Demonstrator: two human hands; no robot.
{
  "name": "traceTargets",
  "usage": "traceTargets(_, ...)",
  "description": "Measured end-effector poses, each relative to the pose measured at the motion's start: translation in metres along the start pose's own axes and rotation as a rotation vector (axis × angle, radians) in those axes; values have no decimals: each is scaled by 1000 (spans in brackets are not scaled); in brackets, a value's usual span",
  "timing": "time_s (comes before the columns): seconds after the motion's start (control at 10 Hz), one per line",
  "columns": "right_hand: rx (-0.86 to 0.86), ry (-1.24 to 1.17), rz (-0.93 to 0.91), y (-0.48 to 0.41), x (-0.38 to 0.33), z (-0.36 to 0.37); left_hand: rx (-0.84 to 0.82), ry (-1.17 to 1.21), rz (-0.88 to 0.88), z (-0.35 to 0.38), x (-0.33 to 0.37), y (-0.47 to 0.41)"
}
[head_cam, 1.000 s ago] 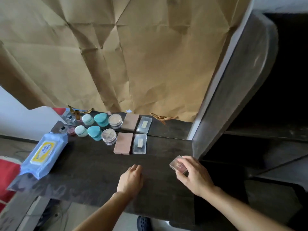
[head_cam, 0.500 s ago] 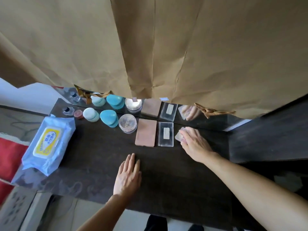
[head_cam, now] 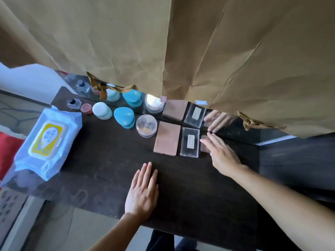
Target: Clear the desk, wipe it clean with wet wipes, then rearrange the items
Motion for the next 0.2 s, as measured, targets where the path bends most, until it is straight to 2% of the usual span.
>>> traceTargets(0.2,54,-14,-23,7,1,4,84,-43,21,6,0,2)
Point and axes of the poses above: each hand's wrist, its own y-axis away from the middle knuckle, its own z-axis out of the palm, x = y × z, the point moved 2 cm from there along -y, towards the middle knuckle, and after that the axes turned 10 degrees about z, right-handed, at the moved point
